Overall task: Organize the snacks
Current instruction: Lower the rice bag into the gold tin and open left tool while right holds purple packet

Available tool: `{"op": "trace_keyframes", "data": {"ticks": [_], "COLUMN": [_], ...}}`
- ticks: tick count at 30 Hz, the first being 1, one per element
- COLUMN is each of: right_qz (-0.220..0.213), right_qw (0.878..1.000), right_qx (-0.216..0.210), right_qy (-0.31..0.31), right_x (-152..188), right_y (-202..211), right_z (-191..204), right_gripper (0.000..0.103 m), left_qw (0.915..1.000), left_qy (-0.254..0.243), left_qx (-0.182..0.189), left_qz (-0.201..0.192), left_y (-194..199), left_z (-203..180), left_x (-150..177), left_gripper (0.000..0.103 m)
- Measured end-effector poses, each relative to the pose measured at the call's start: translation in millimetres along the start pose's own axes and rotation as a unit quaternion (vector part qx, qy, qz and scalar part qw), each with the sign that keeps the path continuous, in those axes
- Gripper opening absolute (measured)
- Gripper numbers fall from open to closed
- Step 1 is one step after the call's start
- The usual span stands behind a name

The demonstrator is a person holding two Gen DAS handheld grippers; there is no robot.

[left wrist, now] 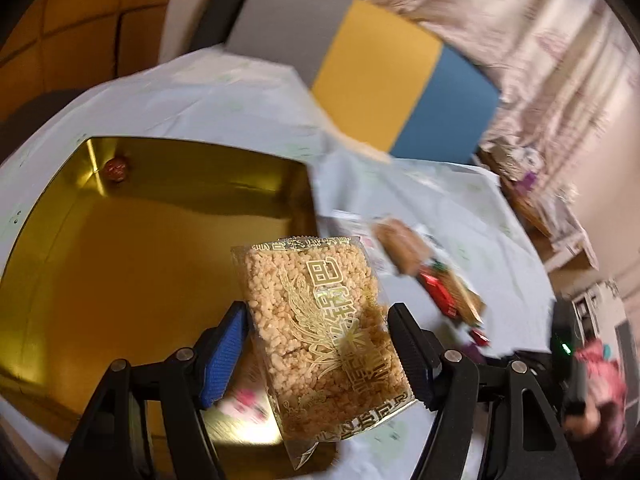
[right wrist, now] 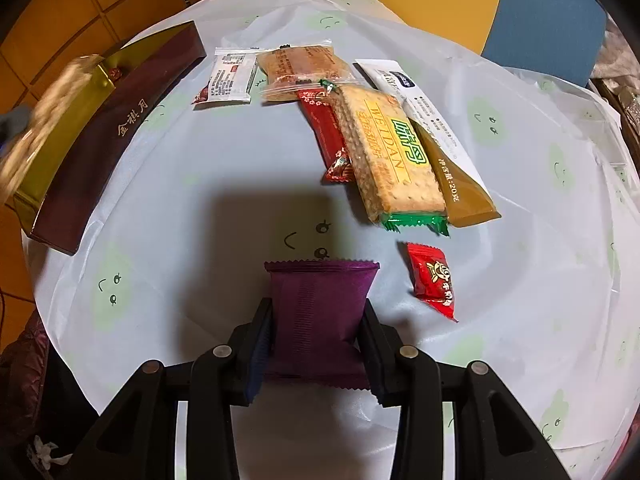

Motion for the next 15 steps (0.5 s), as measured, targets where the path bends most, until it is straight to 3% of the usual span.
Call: {"op": "trace_keyframes", "data": {"ticks": [8, 15], "right_qz": [0.0, 0.0], "right_qw": [1.0, 1.0], "right_qx": [0.001, 0.002], "right_qy": [0.002, 0.002], "right_x": [-0.1, -1.1], "right_y": [-1.0, -1.1], "right_z": [1.8, 2.4], "right_gripper": [0.041, 0.041], "left_qw": [0.9986, 0.9981], "left_qy": [0.006, -0.006], "left_qx": [-0.051, -0.061], "left_qz": [0.016, -0.011], "left_y": [-41.2, -52.5], "left_z": [38.8, 45.3], "left_x": [-35.4, -67.6], "left_gripper": [0.072, 0.072]}}
Point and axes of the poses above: each gripper's, at about its wrist camera, not at the fingertips, and y roughly against the way its jaws point, z to its left, x to its underside, the point moved 7 cm from there along -y, roughly the way its jaws point, and after that the axes turned 10 degrees about x, right-handed, at the moved point
